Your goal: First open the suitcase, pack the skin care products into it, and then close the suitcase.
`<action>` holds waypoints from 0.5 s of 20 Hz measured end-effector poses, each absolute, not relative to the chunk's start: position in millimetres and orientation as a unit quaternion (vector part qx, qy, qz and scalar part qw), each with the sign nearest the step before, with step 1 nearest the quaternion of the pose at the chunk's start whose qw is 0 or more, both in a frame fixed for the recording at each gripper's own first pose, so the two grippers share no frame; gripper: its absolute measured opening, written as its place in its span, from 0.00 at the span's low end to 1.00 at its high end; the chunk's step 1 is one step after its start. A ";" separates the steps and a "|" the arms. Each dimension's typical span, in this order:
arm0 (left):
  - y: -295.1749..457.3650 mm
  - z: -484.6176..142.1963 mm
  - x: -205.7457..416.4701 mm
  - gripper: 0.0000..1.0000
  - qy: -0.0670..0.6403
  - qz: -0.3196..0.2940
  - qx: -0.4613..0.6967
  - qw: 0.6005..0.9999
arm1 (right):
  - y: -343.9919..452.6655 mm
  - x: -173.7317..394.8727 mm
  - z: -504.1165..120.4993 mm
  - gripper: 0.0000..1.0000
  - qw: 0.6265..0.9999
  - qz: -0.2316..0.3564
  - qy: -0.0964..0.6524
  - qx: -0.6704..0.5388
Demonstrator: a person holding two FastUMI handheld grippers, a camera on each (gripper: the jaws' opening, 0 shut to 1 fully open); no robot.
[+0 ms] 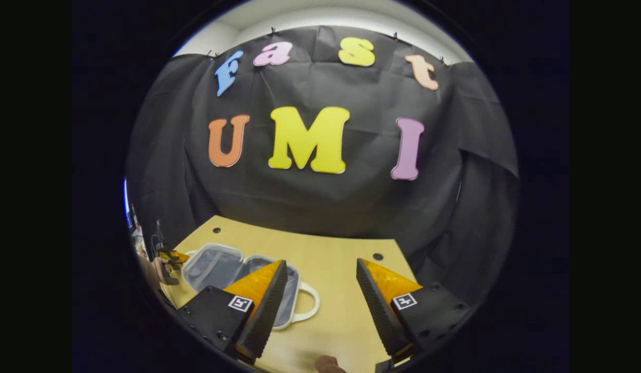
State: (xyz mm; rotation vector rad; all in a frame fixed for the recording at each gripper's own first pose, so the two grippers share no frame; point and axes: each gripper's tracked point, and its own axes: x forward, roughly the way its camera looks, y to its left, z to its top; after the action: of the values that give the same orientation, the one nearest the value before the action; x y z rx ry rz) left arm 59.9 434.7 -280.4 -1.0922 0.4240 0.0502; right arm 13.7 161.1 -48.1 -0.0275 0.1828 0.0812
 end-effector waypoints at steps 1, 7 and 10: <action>433.9 -274.6 62.1 0.04 0.203 0.031 -0.498 0.843 | 153.8 10.3 -45.3 0.77 0.996 0.032 0.082 -0.018; 424.9 -203.1 62.0 0.04 0.185 0.058 -0.391 0.900 | 106.0 -2.7 -25.6 0.80 0.999 0.004 0.044 0.009; 411.6 -163.5 62.6 0.04 0.172 0.064 -0.308 0.934 | 78.9 -7.6 -21.6 0.79 0.999 0.003 0.035 0.012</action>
State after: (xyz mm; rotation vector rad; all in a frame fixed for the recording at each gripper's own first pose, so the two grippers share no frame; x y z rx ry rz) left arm 62.6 411.6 -163.5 -0.6299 0.3519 0.1304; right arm -7.6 78.9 -21.6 0.0240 0.0696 0.0056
